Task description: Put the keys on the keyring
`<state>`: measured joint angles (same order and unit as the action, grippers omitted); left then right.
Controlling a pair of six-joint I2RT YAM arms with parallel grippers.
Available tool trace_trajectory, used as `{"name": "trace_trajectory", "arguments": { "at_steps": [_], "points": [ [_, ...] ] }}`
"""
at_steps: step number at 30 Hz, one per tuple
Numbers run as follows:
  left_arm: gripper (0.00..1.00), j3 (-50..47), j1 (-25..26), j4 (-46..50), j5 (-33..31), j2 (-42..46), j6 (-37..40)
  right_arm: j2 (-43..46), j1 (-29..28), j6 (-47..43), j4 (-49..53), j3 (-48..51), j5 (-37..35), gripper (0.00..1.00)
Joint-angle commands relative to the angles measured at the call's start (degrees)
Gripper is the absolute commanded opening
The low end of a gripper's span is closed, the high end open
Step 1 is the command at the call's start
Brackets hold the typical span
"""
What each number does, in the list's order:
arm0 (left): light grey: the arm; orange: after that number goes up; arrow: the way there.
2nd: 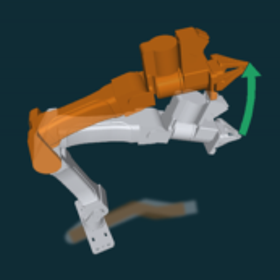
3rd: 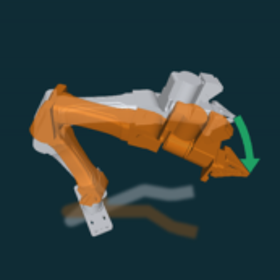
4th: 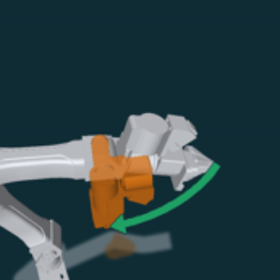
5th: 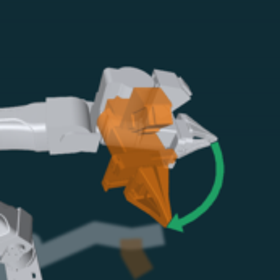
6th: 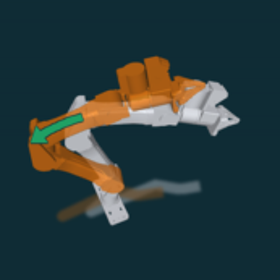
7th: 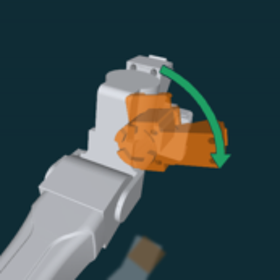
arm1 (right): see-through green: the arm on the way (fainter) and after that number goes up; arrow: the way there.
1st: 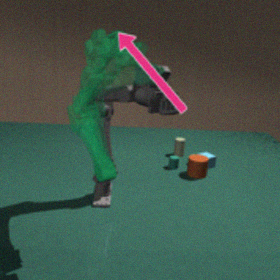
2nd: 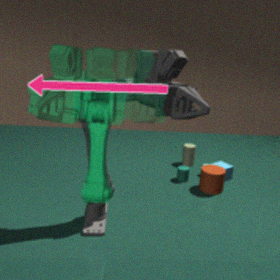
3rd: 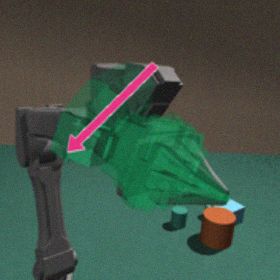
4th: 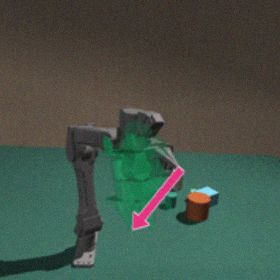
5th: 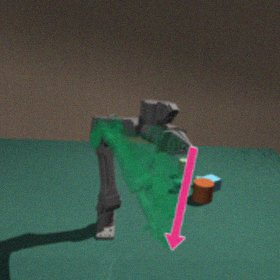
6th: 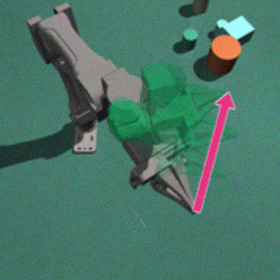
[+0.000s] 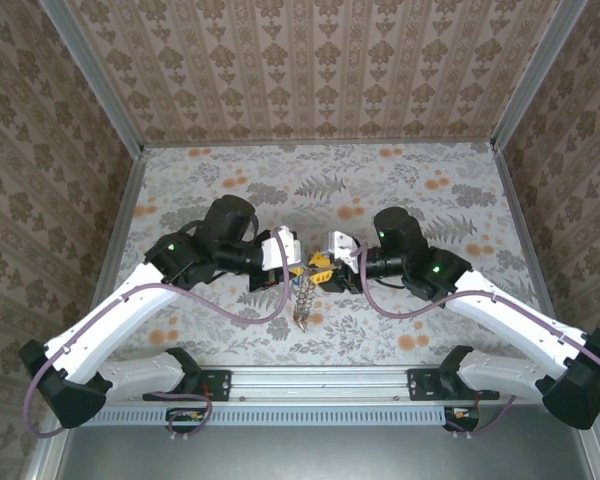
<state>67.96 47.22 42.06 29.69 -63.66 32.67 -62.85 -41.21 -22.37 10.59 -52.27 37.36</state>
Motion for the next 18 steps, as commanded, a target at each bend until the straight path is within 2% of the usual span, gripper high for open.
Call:
{"name": "trace_trajectory", "arguments": {
  "at_steps": [1,5,8,12,15,18],
  "points": [
    [0.0,3.32,0.36,1.56,0.98,-0.74,1.97,-0.5,-0.37,1.48,1.11,-0.64,0.06,0.31],
    [0.0,4.48,0.41,3.4,2.55,-2.23,2.75,-0.91,-0.29,3.88,-1.47,-0.21,3.39,0.3],
    [0.0,4.77,0.41,3.82,3.79,-2.96,2.94,-1.46,-0.34,5.52,-2.62,-0.02,2.98,0.29],
    [0.0,4.56,0.49,3.12,3.86,-2.79,2.46,-1.92,-0.27,5.53,-2.33,-0.11,3.05,0.17],
    [0.0,4.61,0.35,2.61,4.12,-2.61,2.31,-2.4,-0.27,5.96,-2.63,0.09,3.04,0.11],
    [0.0,4.29,0.38,2.32,3.56,-2.11,2.21,-2.85,-0.27,6.09,-2.71,0.15,3.57,0.0]
  ]
}}
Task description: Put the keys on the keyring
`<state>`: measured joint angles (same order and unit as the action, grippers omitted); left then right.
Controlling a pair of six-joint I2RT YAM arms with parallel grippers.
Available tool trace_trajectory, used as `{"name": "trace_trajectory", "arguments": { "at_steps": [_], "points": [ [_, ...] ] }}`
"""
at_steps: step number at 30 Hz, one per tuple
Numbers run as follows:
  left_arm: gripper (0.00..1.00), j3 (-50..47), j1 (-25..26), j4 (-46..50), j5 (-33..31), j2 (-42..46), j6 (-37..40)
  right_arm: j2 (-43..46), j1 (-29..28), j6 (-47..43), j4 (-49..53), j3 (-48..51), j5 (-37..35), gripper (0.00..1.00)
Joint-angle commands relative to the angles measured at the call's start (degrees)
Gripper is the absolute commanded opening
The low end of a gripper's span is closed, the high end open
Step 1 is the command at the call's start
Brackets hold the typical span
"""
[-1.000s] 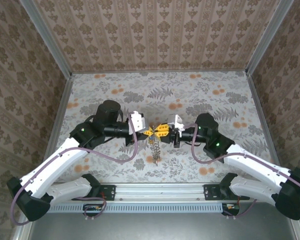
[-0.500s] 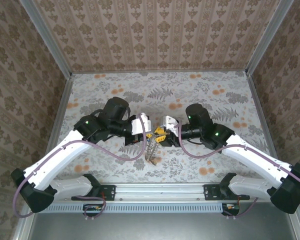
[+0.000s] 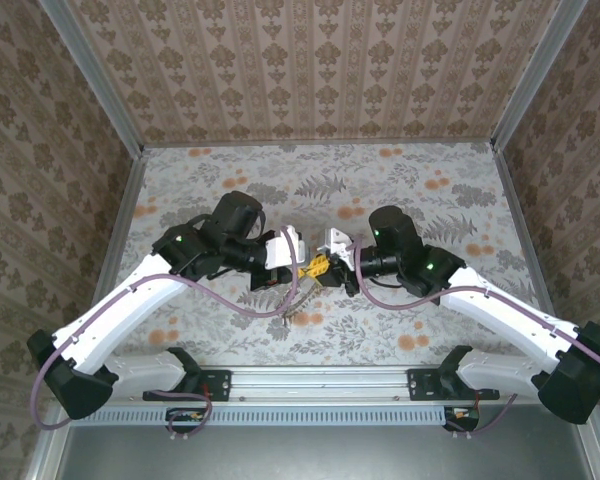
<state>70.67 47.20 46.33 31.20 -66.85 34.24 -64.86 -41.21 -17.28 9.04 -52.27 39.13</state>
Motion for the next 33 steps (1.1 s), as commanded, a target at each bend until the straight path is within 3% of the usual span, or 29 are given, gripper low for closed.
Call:
{"name": "trace_trajectory", "arguments": {
  "at_steps": [1,3,5,8,17,20,25,28,31,33],
  "points": [
    [0.0,1.44,0.34,-2.11,1.76,1.37,0.49,-0.96,-0.27,1.01,-1.17,0.2,1.83,0.0],
    [0.0,0.77,0.14,-2.54,1.64,2.09,0.1,-0.63,-0.27,1.29,-2.47,0.87,1.59,0.0],
    [0.12,-0.74,-0.06,-3.86,1.58,3.27,-0.65,1.24,-0.27,3.61,-8.61,3.87,0.41,0.0],
    [0.21,-4.17,-0.43,-6.96,1.96,5.64,-2.34,4.2,0.09,8.07,-20.31,8.67,-0.48,0.0],
    [0.27,-9.24,-1.38,-15.78,3.98,6.45,-7.02,7.42,0.17,11.45,-36.06,14.88,-1.64,0.0],
    [0.25,-9.14,-1.49,-17.77,5.27,5.56,-8.02,7.56,0.2,12.39,-38.57,15.66,-2.57,0.0],
    [0.03,-8.8,-1.8,-17.97,7.21,4.88,-7.89,7.47,0.15,14.28,-42.45,16.99,-3.26,0.0],
    [0.0,-8.89,-1.92,-16.66,6.3,5.56,-7.2,8.36,0.16,13.02,-40.85,17.56,-3.54,0.0],
    [0.0,-8.11,-1.94,-13.73,4.0,6.25,-5.99,9.4,0.04,5.37,-25.69,14.42,-2.68,0.0],
    [0.0,-6.7,-1.9,-10.94,2.44,5.89,-5.06,9.15,-0.6,-0.89,-14.9,11.19,-3.34,0.1]
  ]
}}
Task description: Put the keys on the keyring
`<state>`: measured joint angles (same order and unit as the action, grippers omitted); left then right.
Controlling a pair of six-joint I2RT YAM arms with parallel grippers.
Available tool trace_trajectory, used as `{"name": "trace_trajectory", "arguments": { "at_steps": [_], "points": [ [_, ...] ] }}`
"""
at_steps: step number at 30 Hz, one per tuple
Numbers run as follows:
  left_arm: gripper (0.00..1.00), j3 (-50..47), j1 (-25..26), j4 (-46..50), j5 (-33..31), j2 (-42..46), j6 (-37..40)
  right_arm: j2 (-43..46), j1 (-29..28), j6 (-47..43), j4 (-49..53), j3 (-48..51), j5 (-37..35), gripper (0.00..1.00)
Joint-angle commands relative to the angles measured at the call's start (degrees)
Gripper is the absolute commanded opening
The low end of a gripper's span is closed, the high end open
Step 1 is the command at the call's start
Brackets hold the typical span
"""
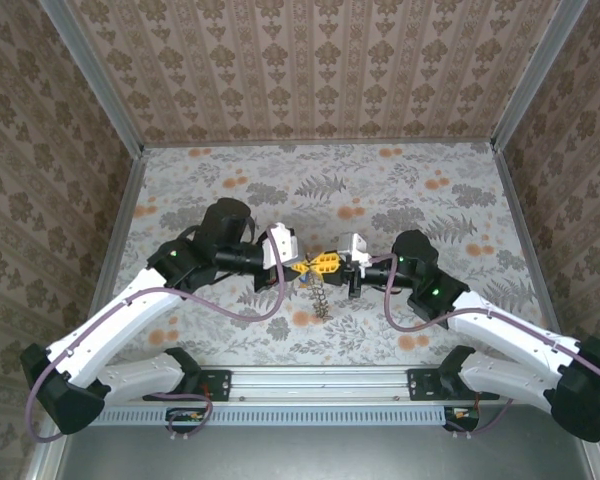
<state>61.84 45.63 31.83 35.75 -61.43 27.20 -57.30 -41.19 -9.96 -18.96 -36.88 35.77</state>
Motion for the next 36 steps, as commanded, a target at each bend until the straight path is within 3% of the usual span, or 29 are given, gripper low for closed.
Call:
{"name": "trace_trajectory", "arguments": {
  "at_steps": [1,5,14,27,30,33,35,36],
  "points": [
    [0.0,3.13,-0.3,5.53,-2.77,-0.03,2.36,1.35,-1.09,-10.39,16.75,-5.29,-1.04,0.15],
    [0.0,6.87,-0.03,10.65,-3.67,-2.22,3.34,0.67,-2.07,-13.58,21.96,-7.31,-3.85,0.22],
    [0.0,10.09,0.83,14.93,-0.94,-6.08,4.83,-2.03,-3.38,-13.56,21.96,-9.26,-6.5,0.29],
    [0.0,12.55,2.1,18.34,0.07,-9.19,7.08,-3.01,-3.55,-11.38,20.67,-9.65,-4.21,0.26],
    [0.0,13.1,2.43,18.9,0.29,-9.67,7.4,-3.82,-3.7,-10.3,19.93,-9.7,-2.98,0.22],
    [0.0,13.3,2.46,19.46,0.23,-9.63,7.55,-4.06,-3.72,-9.76,19.67,-9.74,-2.2,0.0],
    [0.0,13.16,2.12,19.37,0.28,-9.01,7.38,-3.66,-3.72,-8.94,19.03,-9.31,-2.01,0.0],
    [0.06,12.77,1.76,18.91,0.45,-8.35,6.95,-3.29,-3.6,-8.45,18.41,-8.9,-2.02,0.0]
  ]
}}
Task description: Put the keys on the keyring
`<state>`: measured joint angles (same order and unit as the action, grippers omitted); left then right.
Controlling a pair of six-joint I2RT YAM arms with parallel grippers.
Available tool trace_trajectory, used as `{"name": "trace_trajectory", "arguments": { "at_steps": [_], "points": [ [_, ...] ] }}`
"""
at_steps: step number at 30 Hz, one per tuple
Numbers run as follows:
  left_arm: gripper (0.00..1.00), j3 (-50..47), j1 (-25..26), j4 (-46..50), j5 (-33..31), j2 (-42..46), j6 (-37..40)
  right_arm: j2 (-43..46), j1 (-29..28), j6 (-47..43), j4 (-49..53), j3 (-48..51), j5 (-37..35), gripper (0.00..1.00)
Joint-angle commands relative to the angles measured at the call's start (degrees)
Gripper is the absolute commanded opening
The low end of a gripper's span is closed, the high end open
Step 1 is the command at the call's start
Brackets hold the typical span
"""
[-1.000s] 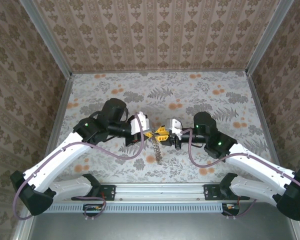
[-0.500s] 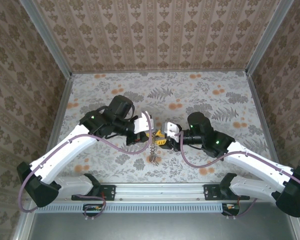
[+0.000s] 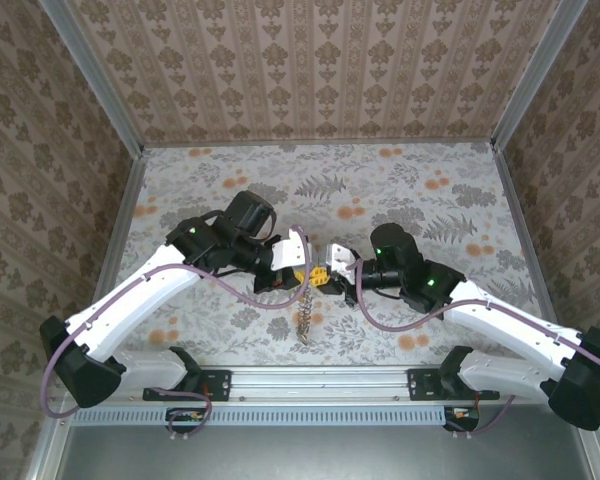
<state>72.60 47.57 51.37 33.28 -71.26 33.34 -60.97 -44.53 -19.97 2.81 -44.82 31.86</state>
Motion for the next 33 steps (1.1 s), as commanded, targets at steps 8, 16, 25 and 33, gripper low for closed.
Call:
{"name": "trace_trajectory", "arguments": {
  "at_steps": [8,16,25,33],
  "points": [
    [0.28,-6.11,-6.39,-8.49,10.84,10.0,-5.48,3.75,0.6,12.53,-21.22,6.11,2.07,0.0],
    [0.29,-10.01,-6.7,-15.88,11.64,11.5,-10.05,3.68,0.77,18.39,-32.1,9.57,1.74,0.0],
    [0.07,-10.87,-6.63,-21.13,12.68,10.64,-12.16,1.87,0.83,20.74,-37.02,10.06,2.16,0.0],
    [0.0,-9.63,-6.6,-18.34,12.94,10.11,-10.23,1.67,0.54,10.02,-18.33,5.06,4.68,0.18]
  ]
}}
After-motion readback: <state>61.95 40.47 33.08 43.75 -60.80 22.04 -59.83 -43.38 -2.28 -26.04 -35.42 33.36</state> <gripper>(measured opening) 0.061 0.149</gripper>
